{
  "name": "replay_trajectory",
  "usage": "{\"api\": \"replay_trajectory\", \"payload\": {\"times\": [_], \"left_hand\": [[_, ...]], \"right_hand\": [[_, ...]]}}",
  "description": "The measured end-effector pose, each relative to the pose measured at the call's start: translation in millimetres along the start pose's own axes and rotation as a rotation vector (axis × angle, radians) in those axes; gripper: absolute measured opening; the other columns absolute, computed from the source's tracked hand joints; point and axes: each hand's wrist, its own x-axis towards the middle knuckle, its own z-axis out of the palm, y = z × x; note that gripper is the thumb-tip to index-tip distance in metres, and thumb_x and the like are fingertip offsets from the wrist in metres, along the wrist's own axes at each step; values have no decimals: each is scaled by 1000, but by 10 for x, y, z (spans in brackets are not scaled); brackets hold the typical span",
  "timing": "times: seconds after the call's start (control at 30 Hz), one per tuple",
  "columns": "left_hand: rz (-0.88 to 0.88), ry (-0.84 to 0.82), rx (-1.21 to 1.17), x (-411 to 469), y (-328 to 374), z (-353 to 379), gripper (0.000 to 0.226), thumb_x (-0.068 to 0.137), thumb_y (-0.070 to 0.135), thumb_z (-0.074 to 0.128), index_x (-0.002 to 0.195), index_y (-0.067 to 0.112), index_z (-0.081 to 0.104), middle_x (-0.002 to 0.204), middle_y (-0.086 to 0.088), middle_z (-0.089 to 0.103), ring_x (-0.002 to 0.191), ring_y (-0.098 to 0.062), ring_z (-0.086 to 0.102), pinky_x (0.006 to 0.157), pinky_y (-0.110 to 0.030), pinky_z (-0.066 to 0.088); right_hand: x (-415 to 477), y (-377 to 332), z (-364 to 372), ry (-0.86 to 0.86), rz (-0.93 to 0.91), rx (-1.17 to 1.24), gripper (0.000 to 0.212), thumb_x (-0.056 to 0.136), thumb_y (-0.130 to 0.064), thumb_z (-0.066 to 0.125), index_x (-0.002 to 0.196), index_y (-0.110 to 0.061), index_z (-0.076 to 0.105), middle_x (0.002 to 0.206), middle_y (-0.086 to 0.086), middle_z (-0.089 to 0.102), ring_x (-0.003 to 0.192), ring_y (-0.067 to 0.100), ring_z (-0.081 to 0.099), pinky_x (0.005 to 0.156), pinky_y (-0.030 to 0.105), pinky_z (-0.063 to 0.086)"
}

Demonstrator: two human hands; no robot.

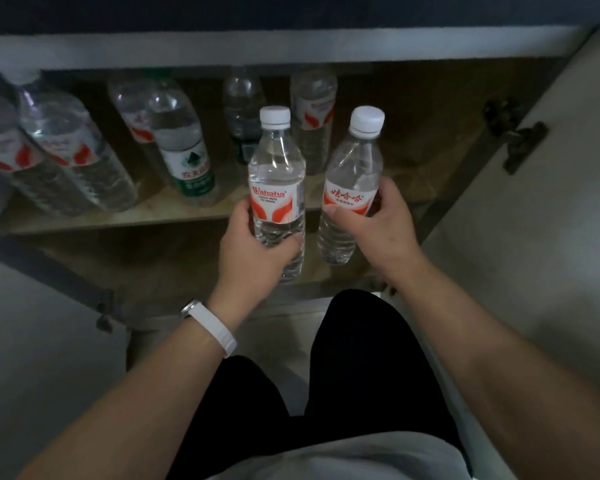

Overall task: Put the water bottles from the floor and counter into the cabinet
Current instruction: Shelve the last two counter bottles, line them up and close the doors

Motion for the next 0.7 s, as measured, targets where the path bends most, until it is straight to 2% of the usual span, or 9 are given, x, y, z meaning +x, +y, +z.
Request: {"api": "replay_trajectory", "payload": {"times": [0.13,0.27,0.4,0.47,0.57,0.7], "left_hand": [[57,-62,0,211,133,187,69,73,22,87,127,36,47,111,23,63,101,10,62,79,-13,49],[89,-113,-3,507,205,385,75,73,25,88,131,37,43,118,22,61,108,3,61,81,-14,49],[147,-147,4,794,242,540,78,74,23,88,137,32,43,120,20,59,111,0,59,83,-14,47],[177,-147,3,896,270,601,76,74,22,87,137,27,44,112,23,58,106,3,58,79,-10,46],[214,-148,-22,1012,301,698,74,73,23,88,134,29,46,110,29,57,106,7,58,88,-13,47],[232,-158,-35,1126,248,809,72,74,21,87,129,35,43,105,34,53,95,26,51,81,2,42]], "right_hand": [[130,-80,-179,74,-9,12,58,75,-29,84,122,-35,50,109,-18,63,97,-4,62,75,14,51],[306,-171,-335,146,-12,13,59,76,-28,83,125,-30,50,111,-14,64,98,0,63,81,20,53],[502,-210,-409,220,16,0,53,77,-30,82,118,-32,50,105,-16,64,91,-3,63,69,15,51],[607,-218,-405,265,30,-2,54,77,-30,82,120,-31,50,104,-16,64,91,-2,63,66,15,49],[752,-196,-393,329,29,7,57,76,-28,82,124,-27,51,109,-13,64,94,0,63,68,16,49],[954,-97,-394,356,5,28,63,74,-25,83,129,-21,52,115,-7,65,101,5,64,81,26,55]]}}
